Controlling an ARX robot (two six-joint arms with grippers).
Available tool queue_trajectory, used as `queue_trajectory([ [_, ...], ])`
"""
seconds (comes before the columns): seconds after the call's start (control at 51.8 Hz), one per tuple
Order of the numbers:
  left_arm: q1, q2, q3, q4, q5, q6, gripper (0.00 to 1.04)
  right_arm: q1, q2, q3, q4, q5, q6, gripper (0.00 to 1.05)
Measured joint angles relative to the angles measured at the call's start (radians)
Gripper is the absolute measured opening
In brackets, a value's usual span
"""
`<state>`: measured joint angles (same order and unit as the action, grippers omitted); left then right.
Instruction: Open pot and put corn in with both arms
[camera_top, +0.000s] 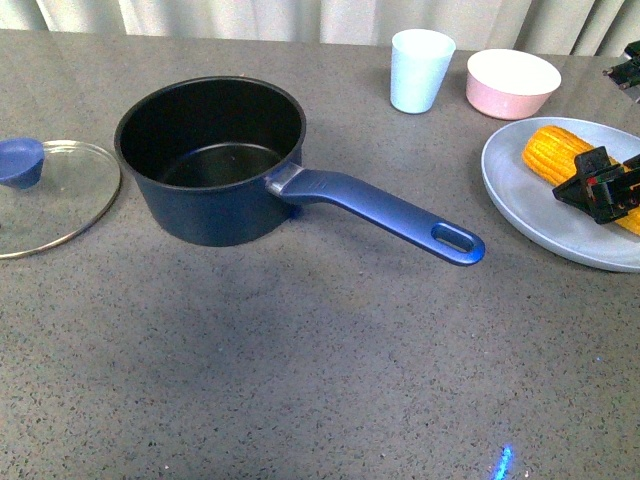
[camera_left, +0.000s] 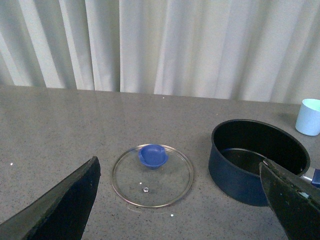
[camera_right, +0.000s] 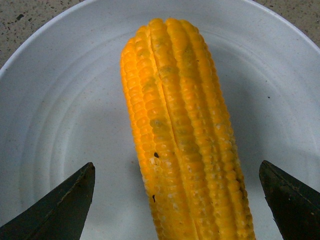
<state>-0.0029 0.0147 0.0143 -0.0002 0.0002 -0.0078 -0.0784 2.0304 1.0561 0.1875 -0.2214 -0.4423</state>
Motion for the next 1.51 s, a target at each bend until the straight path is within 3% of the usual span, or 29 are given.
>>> queue_trajectory([
  [0.077, 0.000, 0.000, 0.000, 0.000, 0.000, 0.000, 0.96, -0.003, 0.006, 0.005, -0.003, -0.007, 0.001, 0.95],
  [0.154, 0.000, 0.000, 0.000, 0.000, 0.000, 0.000, 0.96, -0.005, 0.011, 0.008, -0.006, -0.012, 0.000, 0.87],
  [0.386, 0.000, 0.000, 0.000, 0.000, 0.000, 0.000, 0.96, -0.030, 0.006, 0.010, -0.029, -0.086, -0.022, 0.41],
  [0.714, 0.000, 0.000, 0.000, 0.000, 0.000, 0.000, 0.96, -0.053, -0.136, 0.023, -0.100, -0.211, -0.025, 0.18],
  [0.888, 0.000, 0.000, 0.000, 0.000, 0.000, 0.000, 0.96, 0.032, -0.234, 0.025, -0.074, -0.292, 0.021, 0.22],
  [1.138, 0.000, 0.000, 0.000, 0.000, 0.000, 0.000, 0.96, 0.371, -0.162, 0.166, -0.056, -0.263, 0.156, 0.23],
  [1.216, 0.000, 0.000, 0.000, 0.000, 0.000, 0.000, 0.96, 0.432, -0.117, 0.225, -0.056, -0.252, 0.190, 0.25],
  [1.505, 0.000, 0.000, 0.000, 0.000, 0.000, 0.000, 0.96, 0.546, 0.052, 0.423, -0.107, -0.187, 0.242, 0.27],
])
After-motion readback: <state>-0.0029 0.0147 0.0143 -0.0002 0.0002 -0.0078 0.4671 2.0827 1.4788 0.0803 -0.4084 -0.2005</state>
